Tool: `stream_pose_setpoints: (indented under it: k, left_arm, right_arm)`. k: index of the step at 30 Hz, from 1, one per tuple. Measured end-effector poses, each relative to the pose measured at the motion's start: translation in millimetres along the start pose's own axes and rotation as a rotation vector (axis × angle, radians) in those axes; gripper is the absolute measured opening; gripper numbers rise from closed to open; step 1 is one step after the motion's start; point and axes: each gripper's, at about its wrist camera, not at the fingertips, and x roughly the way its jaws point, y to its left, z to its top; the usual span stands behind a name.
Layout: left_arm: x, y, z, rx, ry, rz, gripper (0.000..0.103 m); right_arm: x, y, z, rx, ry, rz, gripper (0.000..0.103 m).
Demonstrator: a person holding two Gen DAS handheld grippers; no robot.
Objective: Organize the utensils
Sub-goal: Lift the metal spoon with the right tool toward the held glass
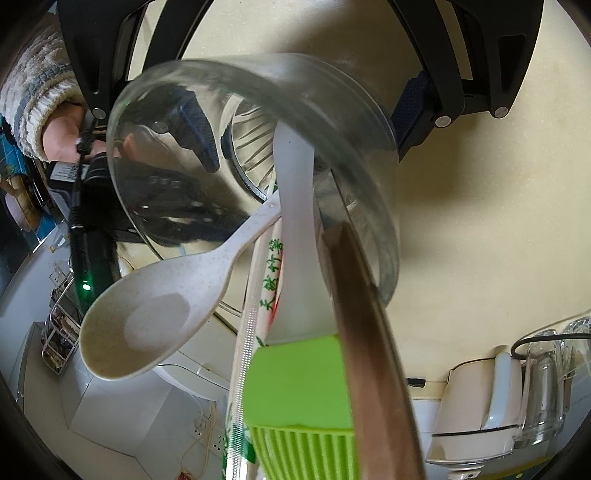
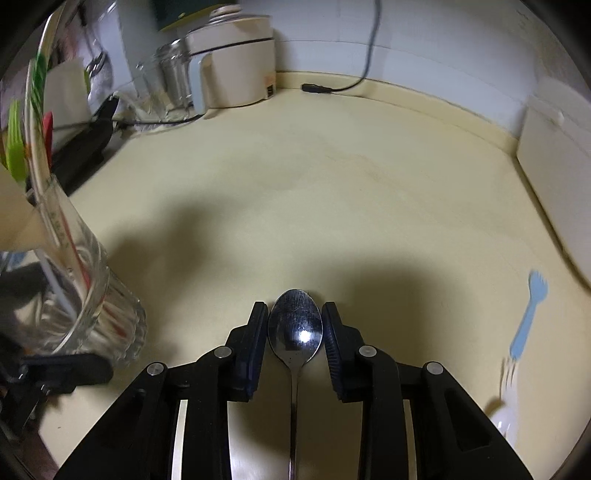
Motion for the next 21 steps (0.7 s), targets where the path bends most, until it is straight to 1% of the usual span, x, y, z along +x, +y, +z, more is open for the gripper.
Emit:
stream_pose_setpoints:
  k: [3, 8, 15, 17, 21]
  left_arm:
    - [0, 0, 0, -0.002, 0.000, -0.003, 0.088]
    - [0, 1, 0, -0.003, -0.001, -0.004, 0.088]
    - [1, -1, 1, 0.000, 0.000, 0.012, 0.088]
    - [1, -2, 2, -0.002, 0.000, 0.012, 0.088]
    - [2, -1, 2, -0.004, -0.001, 0.009, 0.088]
  right_arm:
    - [-15, -10, -8, 0.056, -0.049, 0.037, 0.030]
    - [-49, -20, -22, 0.129, -0.186, 0.089, 0.030]
    - [-93, -24, -21, 0.153, -0.345, 0.124, 0.030]
    - [-108, -32, -21, 0.172, -0.390, 0.125, 0.030]
    - [-129, -55, -23, 0.229, -0.448, 0.098, 0.030]
